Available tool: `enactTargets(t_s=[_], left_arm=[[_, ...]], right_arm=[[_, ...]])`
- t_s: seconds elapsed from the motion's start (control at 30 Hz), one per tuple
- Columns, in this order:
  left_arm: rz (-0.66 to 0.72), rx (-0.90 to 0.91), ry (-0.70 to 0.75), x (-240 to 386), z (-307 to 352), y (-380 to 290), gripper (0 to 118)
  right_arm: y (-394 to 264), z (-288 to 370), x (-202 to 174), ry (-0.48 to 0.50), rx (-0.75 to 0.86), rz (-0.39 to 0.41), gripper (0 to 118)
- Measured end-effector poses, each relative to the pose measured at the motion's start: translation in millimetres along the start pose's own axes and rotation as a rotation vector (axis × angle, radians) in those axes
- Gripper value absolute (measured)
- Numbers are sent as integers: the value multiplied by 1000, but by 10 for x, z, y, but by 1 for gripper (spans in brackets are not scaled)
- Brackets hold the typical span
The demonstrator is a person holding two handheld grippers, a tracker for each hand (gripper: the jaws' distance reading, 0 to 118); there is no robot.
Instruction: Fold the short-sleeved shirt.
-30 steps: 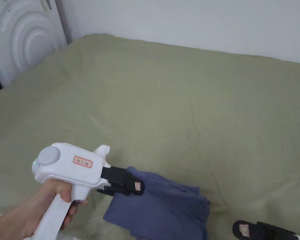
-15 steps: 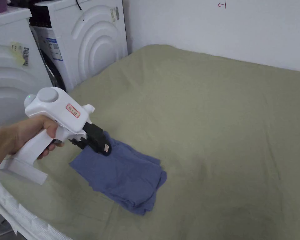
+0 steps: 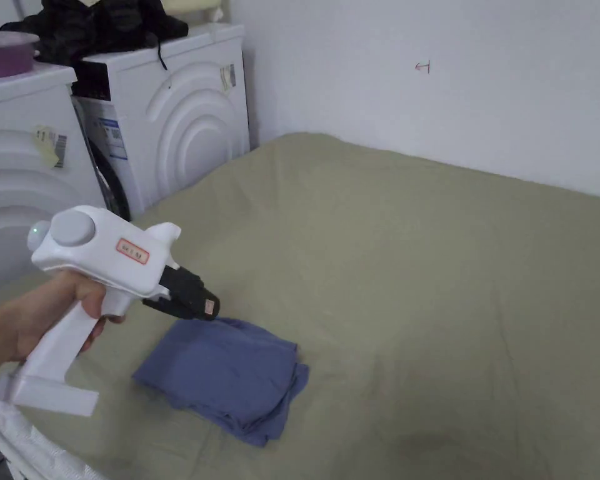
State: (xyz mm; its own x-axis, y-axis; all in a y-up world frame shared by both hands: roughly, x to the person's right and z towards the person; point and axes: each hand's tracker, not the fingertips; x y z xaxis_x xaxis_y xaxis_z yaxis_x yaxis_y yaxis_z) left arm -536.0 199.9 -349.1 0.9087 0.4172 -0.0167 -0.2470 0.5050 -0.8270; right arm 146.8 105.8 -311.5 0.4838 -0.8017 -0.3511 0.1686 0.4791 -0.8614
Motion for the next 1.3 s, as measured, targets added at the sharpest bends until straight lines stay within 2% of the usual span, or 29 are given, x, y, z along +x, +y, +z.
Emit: enactTargets(t_s=[0.1,0.2,0.23,0.3,0.33,0.4,0.43,0.53,0.57,0.6,0.67,0.77,0.83,1.13,1.23,1.27,1.3], left_arm=[[-29,-25,-185,587,-118,-226,0],[-161,93,-209,1314,-212,-437,0],[-165,139,-219,1571,-259,-523,0],[-207,250,-194,2331,-357,-825,0],[-177,285,-162,2664,-405,-992,0],[-247,384,-39,3316,-462,-1238,0],[-294,447,30,3620,-477,-1340,0],[-325,633,143,4196,-432,-1485,0],[-343,672,177,4310,-397,-1486,0],[-355,724,203,4390,-375,-1495,0],[-409,767,254,4535,-356,-1474,0],[-447,790,279,4600,-302,-1444,0],[-474,792,277,4592,-278,-1429,0],[-422,806,281,4464,-153,-1413,0],[-443,800,276,4496,-107,-1454,3],[-451,800,275,4499,-113,-1461,15],[-450,801,278,4504,-120,-1465,57]], right_arm=[[36,278,-94,-9,44,58,0],[89,605,-286,-45,134,110,0],[106,705,-383,-94,176,126,0],[127,913,-583,-222,264,220,0],[139,1018,-679,-283,302,249,0],[138,1161,-908,-462,388,352,0],[126,1211,-1017,-589,453,434,0],[69,1262,-1226,-895,575,655,0],[45,1289,-1271,-947,625,713,0],[37,1318,-1308,-976,666,738,0],[41,1377,-1404,-988,732,758,0],[104,1484,-1451,-927,777,728,0],[148,1498,-1494,-930,768,730,0],[220,1479,-1613,-904,779,704,0],[260,1427,-1617,-900,768,701,2],[267,1423,-1625,-896,771,701,7],[265,1429,-1659,-887,778,698,29]])
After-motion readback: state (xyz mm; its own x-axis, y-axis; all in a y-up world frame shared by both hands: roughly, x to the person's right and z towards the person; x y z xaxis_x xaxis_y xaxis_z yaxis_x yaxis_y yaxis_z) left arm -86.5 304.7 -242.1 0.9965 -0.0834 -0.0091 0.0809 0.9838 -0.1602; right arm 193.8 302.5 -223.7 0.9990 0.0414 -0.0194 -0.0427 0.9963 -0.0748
